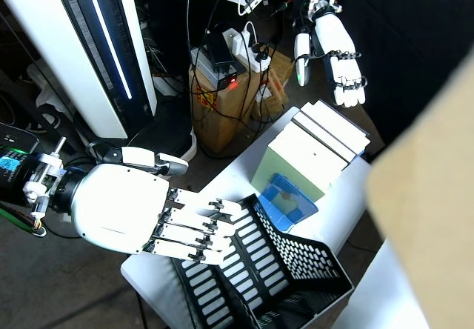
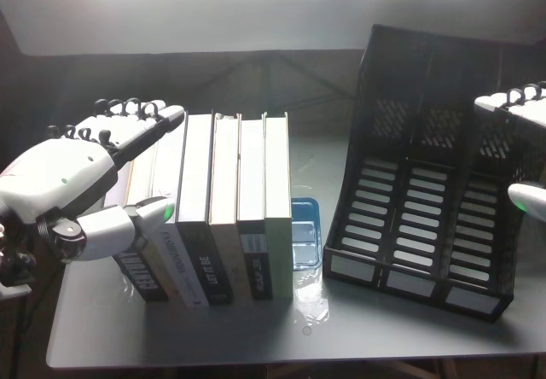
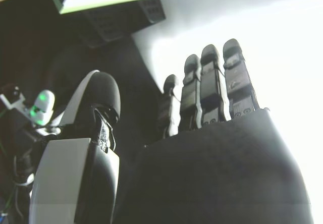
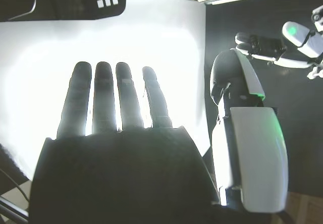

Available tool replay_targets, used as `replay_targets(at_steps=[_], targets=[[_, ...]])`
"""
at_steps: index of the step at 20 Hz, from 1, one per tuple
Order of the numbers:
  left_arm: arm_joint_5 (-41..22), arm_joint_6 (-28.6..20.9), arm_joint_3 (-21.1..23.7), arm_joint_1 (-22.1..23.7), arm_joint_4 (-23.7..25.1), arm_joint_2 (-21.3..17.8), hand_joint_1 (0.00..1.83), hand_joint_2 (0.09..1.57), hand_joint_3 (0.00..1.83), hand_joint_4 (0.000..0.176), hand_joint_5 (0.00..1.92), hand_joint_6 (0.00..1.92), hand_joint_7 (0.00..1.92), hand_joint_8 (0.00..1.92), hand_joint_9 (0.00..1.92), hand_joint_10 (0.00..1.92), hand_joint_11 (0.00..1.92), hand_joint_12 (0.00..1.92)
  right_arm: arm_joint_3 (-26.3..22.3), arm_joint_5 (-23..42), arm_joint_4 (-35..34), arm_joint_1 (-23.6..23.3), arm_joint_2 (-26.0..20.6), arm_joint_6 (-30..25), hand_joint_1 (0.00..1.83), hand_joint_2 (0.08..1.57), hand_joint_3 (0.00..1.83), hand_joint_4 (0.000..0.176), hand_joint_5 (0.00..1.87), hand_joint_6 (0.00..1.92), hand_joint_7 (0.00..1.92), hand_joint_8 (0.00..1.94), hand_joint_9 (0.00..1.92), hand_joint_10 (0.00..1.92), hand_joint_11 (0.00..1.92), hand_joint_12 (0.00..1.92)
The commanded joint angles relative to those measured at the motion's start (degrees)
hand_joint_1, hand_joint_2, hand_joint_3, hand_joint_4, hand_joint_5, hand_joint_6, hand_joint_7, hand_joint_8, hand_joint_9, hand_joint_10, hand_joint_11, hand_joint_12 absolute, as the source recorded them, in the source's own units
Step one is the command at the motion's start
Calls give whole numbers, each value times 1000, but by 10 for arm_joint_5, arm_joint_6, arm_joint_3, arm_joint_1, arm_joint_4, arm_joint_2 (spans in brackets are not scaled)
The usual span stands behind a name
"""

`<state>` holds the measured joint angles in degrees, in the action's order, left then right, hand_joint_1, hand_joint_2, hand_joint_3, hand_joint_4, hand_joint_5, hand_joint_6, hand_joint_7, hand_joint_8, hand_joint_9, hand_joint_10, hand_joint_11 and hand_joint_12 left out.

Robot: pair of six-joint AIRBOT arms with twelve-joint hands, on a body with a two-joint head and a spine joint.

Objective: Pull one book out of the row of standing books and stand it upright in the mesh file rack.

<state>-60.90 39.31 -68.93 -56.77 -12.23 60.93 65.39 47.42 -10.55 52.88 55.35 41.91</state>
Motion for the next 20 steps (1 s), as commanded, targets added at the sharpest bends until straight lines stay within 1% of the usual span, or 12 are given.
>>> replay_targets(at_steps=[1,2,5,6,7,8,9,11,13,15,17,20], targets=[[-66,-1,-2,3,-2,-3,332,1377,17,57,0,0,0,0,0,0,0,0,1,66,-8,-3,-2,-2,464,1396,18,0,0,0,0,0,0,0,0,0],[-66,-1,-1,1,-3,-4,306,1379,12,66,0,0,0,0,0,0,0,0,1,66,-11,-1,-2,-2,482,1398,12,0,0,0,0,0,0,0,0,0],[-57,3,1,-1,3,-8,285,1370,1,75,0,0,0,0,0,0,0,0,-3,68,-16,5,-6,-1,447,1395,5,0,0,0,0,0,0,0,0,0],[-52,5,1,0,6,-9,299,1363,0,73,0,0,0,0,0,0,0,0,-4,68,-16,6,-7,-1,433,1399,5,0,0,0,0,0,0,0,0,0],[-42,9,1,0,11,-12,299,1349,0,85,0,0,0,0,0,0,0,0,-4,68,-17,7,-7,-1,425,1394,2,0,0,0,0,0,0,0,0,0],[-34,12,2,0,14,-14,323,1331,0,78,0,0,0,0,0,0,0,0,-5,68,-17,8,-7,-1,410,1392,2,0,0,0,0,0,0,0,0,0],[-27,16,2,2,17,-16,301,1316,0,94,0,0,0,0,0,0,0,0,-6,68,-17,9,-7,-1,410,1396,3,0,0,0,0,0,0,0,0,0],[-4,27,2,9,27,-19,321,1290,0,98,0,0,0,0,0,0,0,0,-7,68,-18,13,-8,-1,404,1389,0,0,0,0,0,0,0,0,0,0],[19,42,3,19,37,-19,316,1260,0,90,0,0,0,0,0,0,0,0,-9,68,-24,20,-8,-1,388,1386,0,0,0,0,0,0,0,0,0,0],[43,49,0,29,49,-15,317,1234,0,92,20,8,0,0,0,0,0,0,-10,69,-28,24,-8,-1,379,1368,0,0,0,0,0,0,0,0,0,0],[65,49,-7,39,60,-6,374,1182,0,111,76,25,0,0,0,0,0,0,-12,74,-35,32,-5,-1,399,1361,0,0,0,0,0,0,0,0,0,0],[92,56,-14,52,68,4,330,1141,0,123,135,22,0,0,0,0,0,0,-13,75,-36,38,-2,-1,460,1380,0,0,0,0,0,0,0,0,0,0]])
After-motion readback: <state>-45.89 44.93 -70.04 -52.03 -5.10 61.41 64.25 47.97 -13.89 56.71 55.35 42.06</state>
